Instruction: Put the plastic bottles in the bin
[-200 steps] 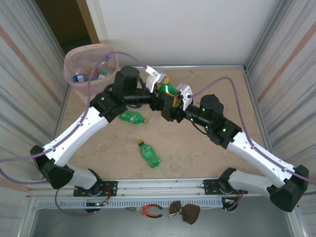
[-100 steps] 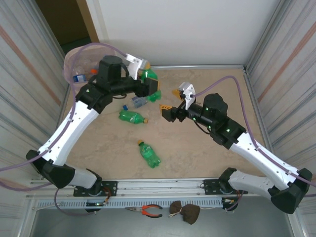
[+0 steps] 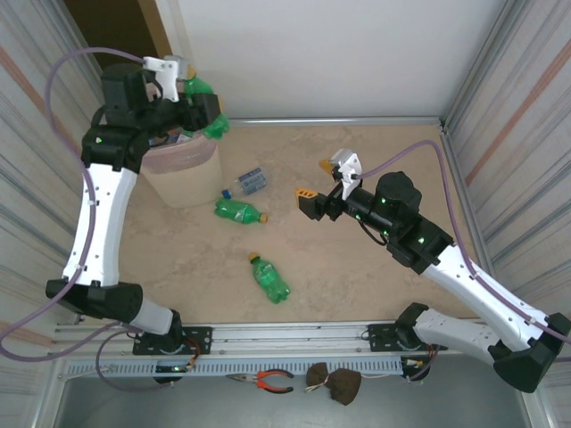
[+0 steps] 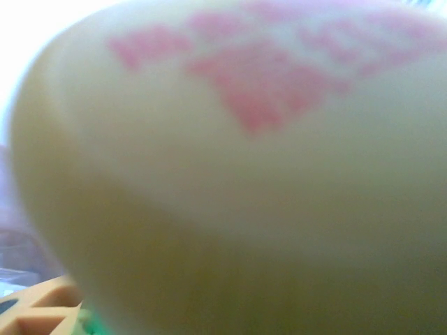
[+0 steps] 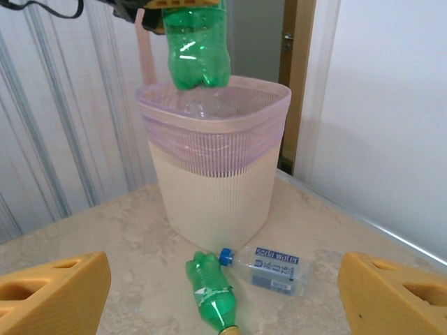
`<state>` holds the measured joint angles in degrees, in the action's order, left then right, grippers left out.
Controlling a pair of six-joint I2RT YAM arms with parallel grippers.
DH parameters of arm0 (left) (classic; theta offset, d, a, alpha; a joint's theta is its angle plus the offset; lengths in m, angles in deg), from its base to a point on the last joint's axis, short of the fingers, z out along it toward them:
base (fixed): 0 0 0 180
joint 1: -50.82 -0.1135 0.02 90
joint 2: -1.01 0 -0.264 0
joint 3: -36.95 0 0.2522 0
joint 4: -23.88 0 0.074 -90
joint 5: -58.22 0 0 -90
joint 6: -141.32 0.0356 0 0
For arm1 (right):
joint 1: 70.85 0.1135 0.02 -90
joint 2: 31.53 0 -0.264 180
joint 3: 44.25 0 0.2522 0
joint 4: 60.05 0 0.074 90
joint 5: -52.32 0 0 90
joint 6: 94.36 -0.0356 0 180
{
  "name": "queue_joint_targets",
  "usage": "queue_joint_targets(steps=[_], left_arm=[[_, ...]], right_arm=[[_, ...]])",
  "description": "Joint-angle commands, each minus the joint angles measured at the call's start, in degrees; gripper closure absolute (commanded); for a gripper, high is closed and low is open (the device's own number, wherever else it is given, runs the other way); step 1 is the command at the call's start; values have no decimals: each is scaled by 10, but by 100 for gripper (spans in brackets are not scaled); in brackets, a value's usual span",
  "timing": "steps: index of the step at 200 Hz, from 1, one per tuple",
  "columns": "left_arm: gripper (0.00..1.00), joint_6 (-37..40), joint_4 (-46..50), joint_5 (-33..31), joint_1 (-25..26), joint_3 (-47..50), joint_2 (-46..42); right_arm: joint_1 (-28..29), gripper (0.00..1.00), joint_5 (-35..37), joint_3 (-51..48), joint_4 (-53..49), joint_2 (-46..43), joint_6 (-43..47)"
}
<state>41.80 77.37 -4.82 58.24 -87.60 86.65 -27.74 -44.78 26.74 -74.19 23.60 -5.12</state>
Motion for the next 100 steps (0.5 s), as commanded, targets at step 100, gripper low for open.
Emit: queue_joint_targets(steps=[100], left_arm=[[42,111,199,-63,-103,-245,177]], right_arm=[[3,16,21,26,-18,-3,33]])
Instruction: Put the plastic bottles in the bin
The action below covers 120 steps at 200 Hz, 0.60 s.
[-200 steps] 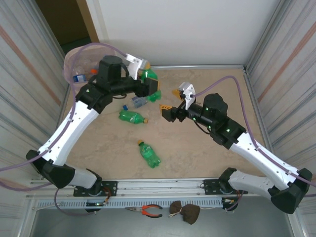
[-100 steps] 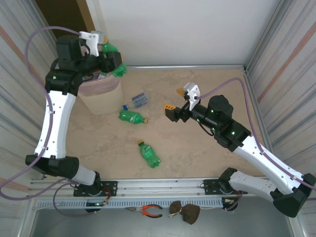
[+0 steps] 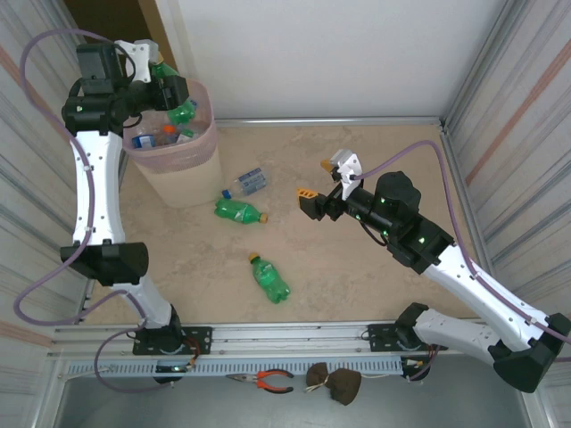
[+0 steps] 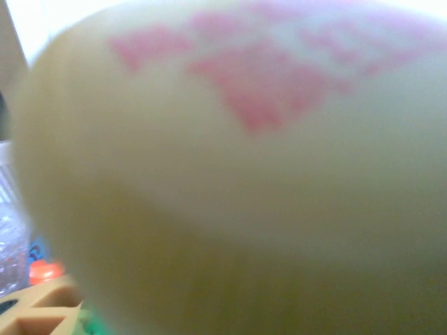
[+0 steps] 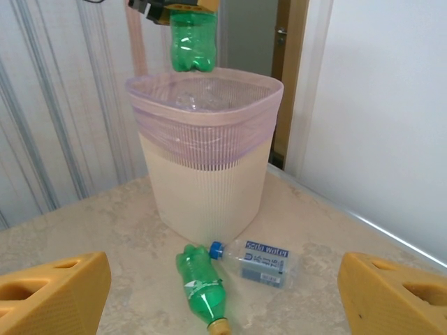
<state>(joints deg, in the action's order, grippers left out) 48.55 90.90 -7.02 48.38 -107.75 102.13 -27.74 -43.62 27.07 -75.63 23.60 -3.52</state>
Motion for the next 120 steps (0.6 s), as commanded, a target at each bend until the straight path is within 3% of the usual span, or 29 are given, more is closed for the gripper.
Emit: queue_joint_targets(steps=[1,78,120], left_arm=[[42,45,64,-42,-4,-46,24],[43,78,148,-75,-5,-77,111],[43,94,176,-125,-5,-77,148]], right_arm=[[3,16,10,22,-4,-3,17],[3,16,13,20,-9,-6,14],[3,16,14,17,-13,-8,10]])
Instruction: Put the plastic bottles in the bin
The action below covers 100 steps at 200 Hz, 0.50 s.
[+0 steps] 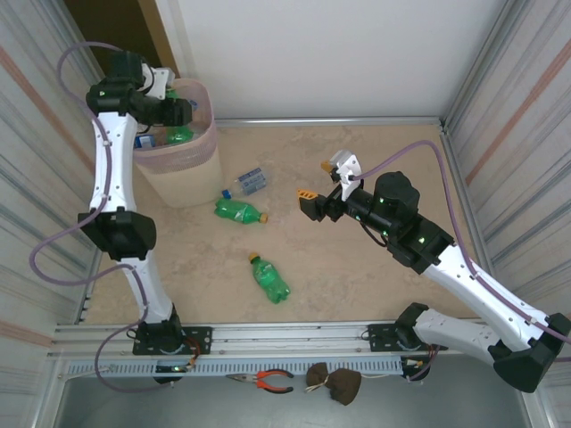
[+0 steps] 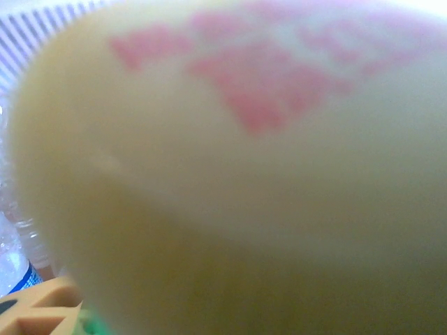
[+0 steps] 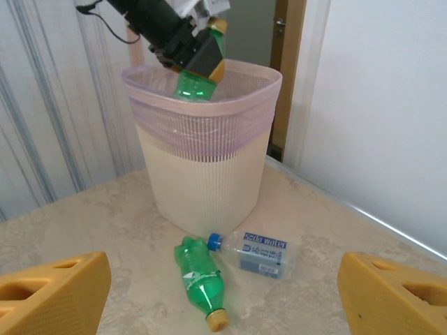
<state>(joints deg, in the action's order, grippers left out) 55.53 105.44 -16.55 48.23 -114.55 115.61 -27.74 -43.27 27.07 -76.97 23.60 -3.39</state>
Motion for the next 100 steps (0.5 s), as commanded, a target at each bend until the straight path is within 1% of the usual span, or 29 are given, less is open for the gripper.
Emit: queue_joint_targets(steps=[1,37,68,100], left_arm=[[42,24,32,-30,-4,-8,15],[41,34,57,-36,-3,-8,51],[37,44,76,-30,-3,-10,99],[34,42,81,-25,-4,-10,123]], right_arm=[[3,16,11,17,1,-8,8],[3,17,12,13,3,-8,5],[2,17,14,8,6,-10,4],[1,17,16,6,6,-10,5]])
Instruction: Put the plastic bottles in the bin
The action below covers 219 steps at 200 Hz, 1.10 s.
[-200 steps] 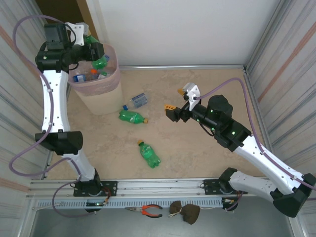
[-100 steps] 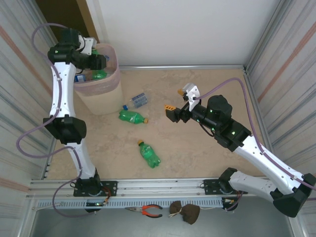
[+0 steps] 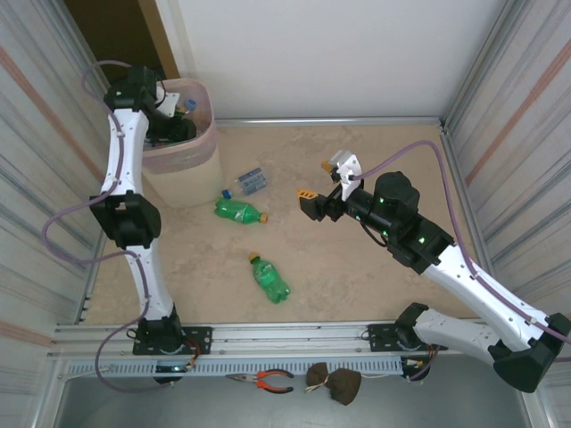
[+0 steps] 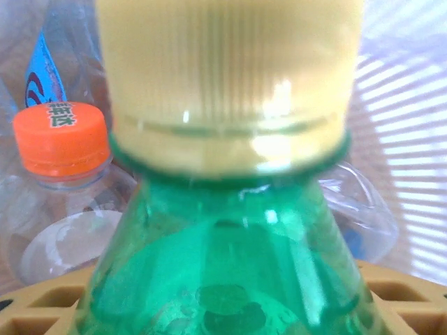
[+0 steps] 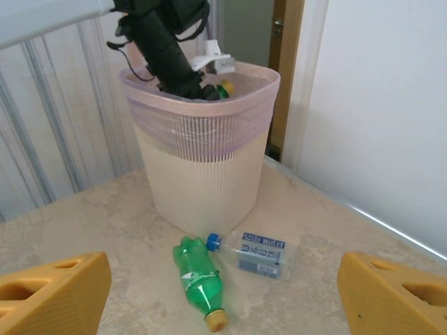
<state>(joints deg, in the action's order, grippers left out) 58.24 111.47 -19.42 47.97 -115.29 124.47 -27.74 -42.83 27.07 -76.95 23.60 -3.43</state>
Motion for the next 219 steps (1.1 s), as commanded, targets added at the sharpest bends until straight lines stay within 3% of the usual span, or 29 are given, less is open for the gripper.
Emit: queue_joint_targets(steps=[1,97,185,219], left_arm=[[34,15,21,4,-1,-3,34],[9,0,7,16,-1,-33,-30],[6,-11,11,49,-1,-27,-111],[7,-12,7,66,-1,1,-145]], right_arm=[[1,17,12,5,6,-10,6],[0,16,-3,17,10,6,7],[-8,16,-38,34,-24,75,14],[-14,16,-88,34,-34,128,48]])
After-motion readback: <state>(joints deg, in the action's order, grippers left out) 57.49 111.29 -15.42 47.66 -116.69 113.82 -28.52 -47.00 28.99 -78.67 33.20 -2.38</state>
